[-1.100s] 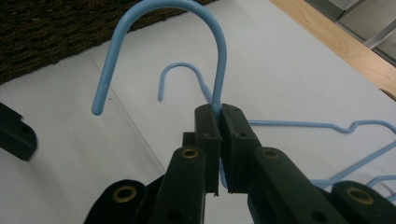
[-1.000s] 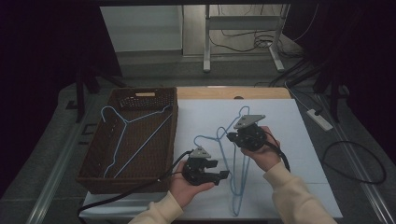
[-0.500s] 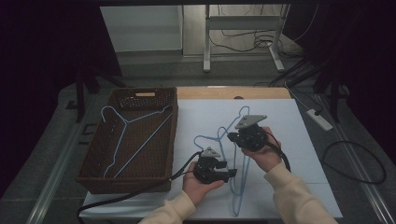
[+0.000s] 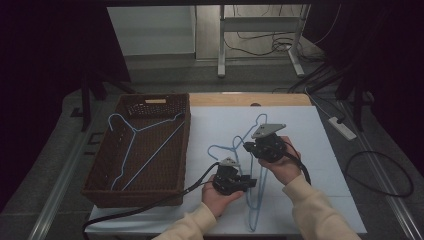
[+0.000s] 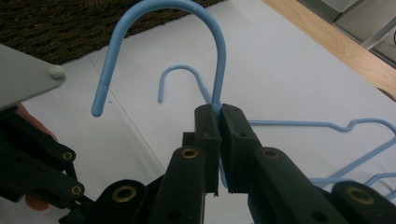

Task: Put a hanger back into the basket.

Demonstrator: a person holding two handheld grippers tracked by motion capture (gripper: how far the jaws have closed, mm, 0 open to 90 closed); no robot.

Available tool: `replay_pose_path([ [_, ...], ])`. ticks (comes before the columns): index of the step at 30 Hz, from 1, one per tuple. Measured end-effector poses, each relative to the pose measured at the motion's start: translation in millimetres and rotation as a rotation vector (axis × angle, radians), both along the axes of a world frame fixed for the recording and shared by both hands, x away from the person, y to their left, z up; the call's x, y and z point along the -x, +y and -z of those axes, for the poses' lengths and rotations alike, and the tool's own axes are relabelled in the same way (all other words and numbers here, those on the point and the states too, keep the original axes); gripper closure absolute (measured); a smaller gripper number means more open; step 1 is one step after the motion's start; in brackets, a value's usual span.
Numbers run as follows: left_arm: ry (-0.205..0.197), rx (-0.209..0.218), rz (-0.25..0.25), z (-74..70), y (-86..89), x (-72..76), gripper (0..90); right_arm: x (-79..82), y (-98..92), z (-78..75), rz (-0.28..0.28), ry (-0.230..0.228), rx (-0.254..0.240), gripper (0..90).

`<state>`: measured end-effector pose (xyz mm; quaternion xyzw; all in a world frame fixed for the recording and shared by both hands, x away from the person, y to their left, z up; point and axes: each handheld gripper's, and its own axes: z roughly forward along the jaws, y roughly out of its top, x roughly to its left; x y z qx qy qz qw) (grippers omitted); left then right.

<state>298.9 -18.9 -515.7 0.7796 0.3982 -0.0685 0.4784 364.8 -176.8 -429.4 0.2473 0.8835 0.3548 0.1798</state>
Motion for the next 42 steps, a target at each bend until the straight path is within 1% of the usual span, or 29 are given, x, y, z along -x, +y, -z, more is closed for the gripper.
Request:
replay_pose_path([
  [1, 0.004, 0.000, 0.001, 0.6, -0.6, -0.3, 73.5, 0.1, -0.1, 0.0, 0.001, 0.000, -0.002, 86.6],
  [2, 0.012, 0.010, 0.001, 1.3, -1.0, -0.7, 74.5, 0.3, -0.2, -0.1, 0.003, 0.001, -0.003, 86.6],
  [5, 0.027, 0.022, -0.002, 0.7, -0.4, -1.3, 76.0, 0.7, -1.6, -0.7, 0.001, -0.004, -0.005, 86.5],
  [9, 0.059, 0.046, -0.018, 0.1, -0.3, -2.4, 77.9, 0.8, -5.4, -1.4, 0.000, -0.001, -0.025, 85.6],
  [10, 0.063, 0.052, -0.022, -0.1, -0.3, -2.4, 78.3, 0.6, -7.4, -1.5, -0.004, -0.003, -0.036, 85.1],
  [11, 0.068, 0.061, -0.026, -0.6, 0.1, -2.6, 78.8, 0.9, -8.7, -1.8, -0.005, -0.004, -0.045, 83.6],
  [13, 0.086, 0.085, -0.033, -1.1, 1.1, -3.2, 80.2, 2.2, -13.3, -2.5, -0.013, -0.006, -0.083, 77.7],
  [15, 0.103, 0.114, -0.038, -2.1, 1.6, -4.2, 82.0, 5.0, -17.5, -3.8, -0.018, -0.022, -0.105, 72.7],
  [16, 0.100, 0.119, -0.039, -2.9, 1.9, -4.4, 82.8, 7.5, -21.2, -5.3, -0.017, -0.032, -0.125, 69.7],
  [17, 0.103, 0.127, -0.043, -3.8, 2.0, -4.2, 83.8, 9.8, -24.6, -6.7, -0.017, -0.040, -0.143, 64.7],
  [19, 0.106, 0.142, -0.046, -5.3, 3.0, -4.4, 85.4, 14.6, -33.0, -10.0, -0.010, -0.058, -0.180, 60.4],
  [20, 0.103, 0.145, -0.049, -5.9, 3.3, -4.4, 86.0, 17.4, -38.3, -12.1, -0.005, -0.067, -0.198, 58.0],
  [21, 0.101, 0.148, -0.048, -6.5, 3.3, -4.3, 86.2, 20.3, -44.1, -13.7, 0.000, -0.073, -0.229, 53.8],
  [23, 0.090, 0.147, -0.047, -7.2, 3.6, -3.7, 86.3, 26.8, -57.0, -15.5, 0.014, -0.077, -0.280, 48.3],
  [26, 0.095, 0.156, -0.044, -8.7, 4.2, -3.2, 86.4, 39.4, -76.1, -13.4, 0.027, -0.094, -0.351, 45.1],
  [28, 0.093, 0.161, -0.044, -10.4, 4.7, -2.8, 86.4, 47.9, -87.1, -11.0, 0.037, -0.107, -0.375, 41.7],
  [29, 0.090, 0.160, -0.042, -11.4, 5.2, -2.6, 86.5, 51.2, -91.9, -9.7, 0.038, -0.106, -0.388, 39.9],
  [33, 0.069, 0.171, -0.033, -17.9, 6.6, -0.4, 86.5, 60.9, -107.4, -4.1, 0.055, -0.097, -0.406, 39.3],
  [34, 0.062, 0.174, -0.029, -19.7, 7.3, 0.0, 86.5, 63.0, -111.6, -0.6, 0.062, -0.093, -0.409, 39.1],
  [37, 0.053, 0.185, -0.025, -25.4, 9.6, 1.9, 86.5, 68.0, -121.2, 8.4, 0.081, -0.090, -0.427, 39.0],
  [38, 0.053, 0.185, -0.025, -25.4, 9.6, 1.9, 86.5, 68.0, -121.2, 8.4, 0.081, -0.090, -0.427, 39.0],
  [39, 0.043, 0.191, -0.015, -31.2, 12.2, 3.6, 86.5, 72.1, -127.6, 12.8, 0.092, -0.095, -0.436, 39.0],
  [42, 0.028, 0.203, -0.005, -41.1, 15.9, 6.1, 86.5, 77.0, -134.9, 14.6, 0.101, -0.101, -0.449, 39.1],
])
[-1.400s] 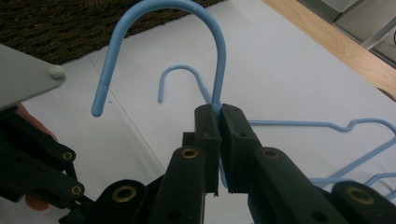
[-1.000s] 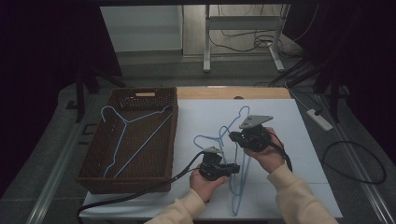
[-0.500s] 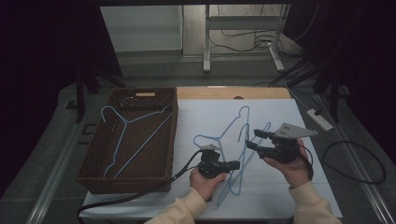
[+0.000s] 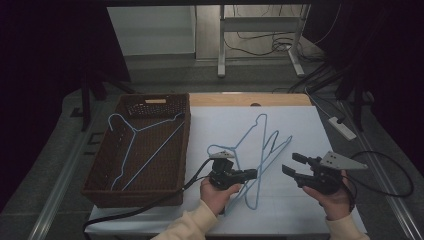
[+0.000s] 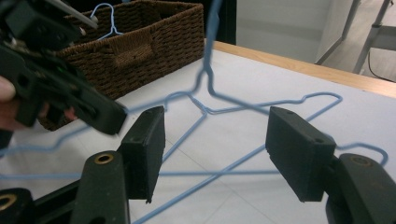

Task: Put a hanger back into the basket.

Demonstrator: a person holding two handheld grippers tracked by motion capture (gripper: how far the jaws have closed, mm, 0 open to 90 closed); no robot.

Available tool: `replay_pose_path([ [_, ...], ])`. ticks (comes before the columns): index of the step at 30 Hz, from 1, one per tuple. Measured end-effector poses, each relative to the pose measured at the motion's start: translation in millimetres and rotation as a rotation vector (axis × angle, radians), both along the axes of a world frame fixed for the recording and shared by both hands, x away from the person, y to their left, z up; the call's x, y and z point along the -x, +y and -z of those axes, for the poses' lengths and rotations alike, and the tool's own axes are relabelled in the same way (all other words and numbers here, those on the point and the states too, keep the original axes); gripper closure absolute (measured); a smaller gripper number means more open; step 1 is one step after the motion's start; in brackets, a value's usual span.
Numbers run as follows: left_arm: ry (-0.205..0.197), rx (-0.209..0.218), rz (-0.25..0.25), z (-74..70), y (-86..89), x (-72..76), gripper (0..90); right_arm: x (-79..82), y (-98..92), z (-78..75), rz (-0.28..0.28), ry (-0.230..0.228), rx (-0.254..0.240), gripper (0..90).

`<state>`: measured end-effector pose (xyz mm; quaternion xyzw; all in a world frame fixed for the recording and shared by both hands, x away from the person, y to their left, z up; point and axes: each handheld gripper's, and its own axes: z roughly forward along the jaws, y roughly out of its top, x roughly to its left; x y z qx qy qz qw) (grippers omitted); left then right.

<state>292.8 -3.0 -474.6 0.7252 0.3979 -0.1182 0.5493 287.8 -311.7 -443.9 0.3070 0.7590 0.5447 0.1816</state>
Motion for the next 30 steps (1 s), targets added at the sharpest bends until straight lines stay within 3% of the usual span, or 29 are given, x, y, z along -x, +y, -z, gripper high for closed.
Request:
replay_pose_path([
  [6, -0.041, -0.002, 0.023, -24.1, 13.4, 6.3, 86.5, 6.5, -7.7, 4.2, 0.017, -0.004, -0.014, 39.7],
  [14, -0.084, -0.020, 0.052, -52.5, 32.8, 14.4, 86.5, 3.8, -9.0, 9.1, 0.021, 0.011, -0.012, 40.0],
  [21, -0.130, -0.037, 0.039, -74.6, 54.9, 16.8, 86.5, -0.3, -8.5, 14.4, 0.024, 0.027, -0.005, 39.8],
  [30, -0.203, -0.042, -0.012, -107.8, 98.5, 16.3, 86.5, -3.0, -6.8, 18.7, 0.027, 0.046, 0.004, 39.5],
])
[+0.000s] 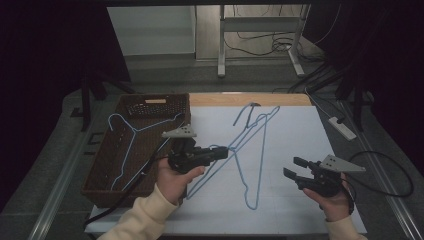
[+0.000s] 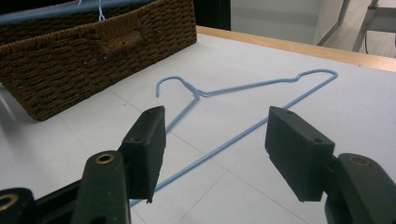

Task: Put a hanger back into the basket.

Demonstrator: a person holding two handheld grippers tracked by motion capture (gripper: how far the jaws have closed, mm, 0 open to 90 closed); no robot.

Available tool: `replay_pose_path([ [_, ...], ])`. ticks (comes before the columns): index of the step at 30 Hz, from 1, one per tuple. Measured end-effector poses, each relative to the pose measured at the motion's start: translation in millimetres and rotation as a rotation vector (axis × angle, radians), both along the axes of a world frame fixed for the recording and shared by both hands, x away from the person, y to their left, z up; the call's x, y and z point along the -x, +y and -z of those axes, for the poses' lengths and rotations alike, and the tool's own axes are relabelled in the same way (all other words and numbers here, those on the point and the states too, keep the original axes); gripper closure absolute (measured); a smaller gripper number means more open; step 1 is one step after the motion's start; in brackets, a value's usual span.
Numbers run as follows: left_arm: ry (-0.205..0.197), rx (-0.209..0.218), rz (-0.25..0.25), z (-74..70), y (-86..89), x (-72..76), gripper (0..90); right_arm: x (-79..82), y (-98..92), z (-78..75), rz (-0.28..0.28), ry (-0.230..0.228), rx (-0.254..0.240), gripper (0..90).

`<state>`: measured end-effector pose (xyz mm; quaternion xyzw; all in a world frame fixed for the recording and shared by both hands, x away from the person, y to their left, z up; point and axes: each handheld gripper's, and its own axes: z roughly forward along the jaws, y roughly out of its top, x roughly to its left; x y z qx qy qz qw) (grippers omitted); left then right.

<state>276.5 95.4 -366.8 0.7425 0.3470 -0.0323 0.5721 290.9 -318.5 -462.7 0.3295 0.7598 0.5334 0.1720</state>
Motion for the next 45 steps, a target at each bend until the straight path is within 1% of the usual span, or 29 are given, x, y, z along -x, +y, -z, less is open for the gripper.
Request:
replay_pose_path([
  [4, -0.027, -0.012, -0.027, -10.9, 20.4, 1.3, 86.6, -0.4, 0.2, 0.8, 0.002, 0.002, 0.003, 39.5],
  [6, -0.033, 0.002, -0.042, -15.7, 33.6, 2.1, 86.6, -0.6, 0.5, 1.3, 0.001, 0.006, 0.004, 39.5],
  [8, -0.039, 0.005, -0.061, -18.3, 45.6, 2.7, 86.6, -1.0, 0.7, 1.8, 0.002, 0.007, 0.005, 39.5],
  [13, -0.048, 0.021, -0.089, -20.3, 76.1, 3.7, 86.6, -2.1, 1.6, 3.2, 0.001, 0.011, 0.009, 39.5],
  [16, -0.056, 0.023, -0.110, -20.1, 93.4, 4.5, 86.6, -2.5, 2.3, 3.6, 0.000, 0.014, 0.013, 39.5],
  [19, -0.058, 0.023, -0.135, -19.0, 115.2, 5.8, 86.6, -2.6, 3.1, 3.9, -0.001, 0.014, 0.015, 39.6],
  [21, -0.055, 0.029, -0.148, -18.0, 127.2, 6.6, 86.6, -2.8, 3.3, 4.1, -0.002, 0.015, 0.015, 39.6],
  [23, -0.055, 0.017, -0.168, -16.2, 141.7, 7.6, 86.6, -3.0, 3.3, 4.2, -0.001, 0.016, 0.016, 39.6],
  [24, -0.055, 0.017, -0.168, -16.2, 141.7, 7.6, 86.6, -3.0, 3.3, 4.2, -0.001, 0.016, 0.016, 39.6],
  [26, -0.045, 0.021, -0.186, -12.0, 157.4, 8.2, 86.6, -3.4, 3.6, 4.2, -0.002, 0.015, 0.018, 39.6],
  [28, -0.041, 0.020, -0.202, -8.9, 167.9, 8.7, 86.6, -3.3, 3.9, 4.1, -0.003, 0.014, 0.019, 39.6],
  [30, -0.039, 0.019, -0.217, -6.1, 177.5, 9.5, 86.6, -3.3, 4.1, 4.1, -0.003, 0.014, 0.021, 39.6],
  [31, -0.039, 0.019, -0.217, -6.1, 177.5, 9.5, 86.6, -3.4, 4.1, 4.1, -0.003, 0.014, 0.021, 39.6],
  [32, -0.032, 0.021, -0.229, -2.2, 188.4, 9.9, 86.6, -3.5, 4.0, 4.2, -0.002, 0.014, 0.021, 39.6],
  [33, -0.032, 0.021, -0.229, -2.2, 188.4, 9.9, 86.6, -3.6, 3.9, 4.2, -0.002, 0.015, 0.022, 39.6],
  [34, -0.024, 0.024, -0.238, 1.1, 195.6, 9.6, 86.6, -3.7, 3.9, 4.2, -0.002, 0.014, 0.022, 39.6],
  [36, -0.022, 0.023, -0.244, 2.7, 198.4, 9.5, 86.6, -3.8, 3.9, 4.3, -0.002, 0.015, 0.023, 39.6],
  [39, -0.007, 0.010, -0.259, 8.9, 205.3, 7.3, 86.6, -3.7, 4.5, 4.5, -0.002, 0.015, 0.024, 39.5],
  [45, 0.020, -0.012, -0.276, 20.5, 211.7, 0.3, 86.6, -3.9, 5.7, 4.7, -0.005, 0.016, 0.027, 39.5],
])
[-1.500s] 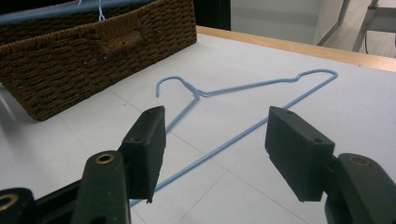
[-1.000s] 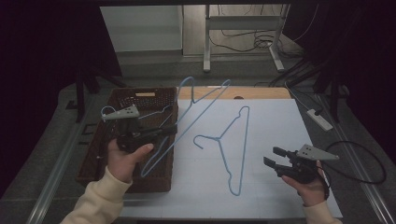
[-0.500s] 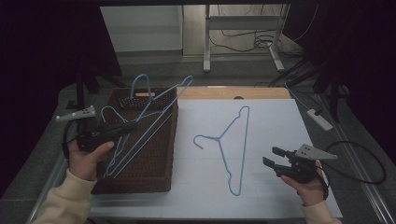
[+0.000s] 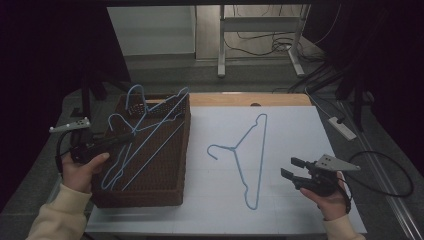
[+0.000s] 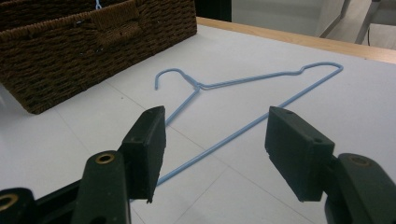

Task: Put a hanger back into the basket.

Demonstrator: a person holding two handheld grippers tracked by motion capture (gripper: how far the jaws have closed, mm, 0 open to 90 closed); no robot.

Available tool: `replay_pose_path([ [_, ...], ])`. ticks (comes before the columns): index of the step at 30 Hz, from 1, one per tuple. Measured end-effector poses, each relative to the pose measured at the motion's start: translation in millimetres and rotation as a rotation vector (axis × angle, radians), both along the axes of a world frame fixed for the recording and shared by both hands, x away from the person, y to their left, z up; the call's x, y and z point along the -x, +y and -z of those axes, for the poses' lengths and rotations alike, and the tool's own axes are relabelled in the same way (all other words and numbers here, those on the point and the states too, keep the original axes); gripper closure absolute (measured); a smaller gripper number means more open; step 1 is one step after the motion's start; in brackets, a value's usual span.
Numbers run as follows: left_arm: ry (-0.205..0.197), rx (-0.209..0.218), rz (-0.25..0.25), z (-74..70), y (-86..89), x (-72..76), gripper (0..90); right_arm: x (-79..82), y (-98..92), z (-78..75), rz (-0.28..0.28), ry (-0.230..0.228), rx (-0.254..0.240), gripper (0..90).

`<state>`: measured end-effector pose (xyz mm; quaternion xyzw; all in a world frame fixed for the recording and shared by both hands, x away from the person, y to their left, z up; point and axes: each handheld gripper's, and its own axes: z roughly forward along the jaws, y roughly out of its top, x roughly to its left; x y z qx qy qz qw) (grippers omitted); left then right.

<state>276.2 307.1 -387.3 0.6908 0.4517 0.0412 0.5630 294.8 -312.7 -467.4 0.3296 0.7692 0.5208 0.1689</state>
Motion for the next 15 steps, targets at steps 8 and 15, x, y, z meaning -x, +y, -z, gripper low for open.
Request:
replay_pose_path([
  [8, 0.027, -0.013, -0.026, 10.4, 8.8, -4.9, 86.6, -0.6, -1.1, 1.0, 0.007, 0.006, 0.003, 39.6],
  [15, 0.088, -0.042, -0.004, 27.0, 6.1, -13.4, 86.6, -0.9, -0.5, 1.1, 0.007, 0.003, 0.004, 39.6],
])
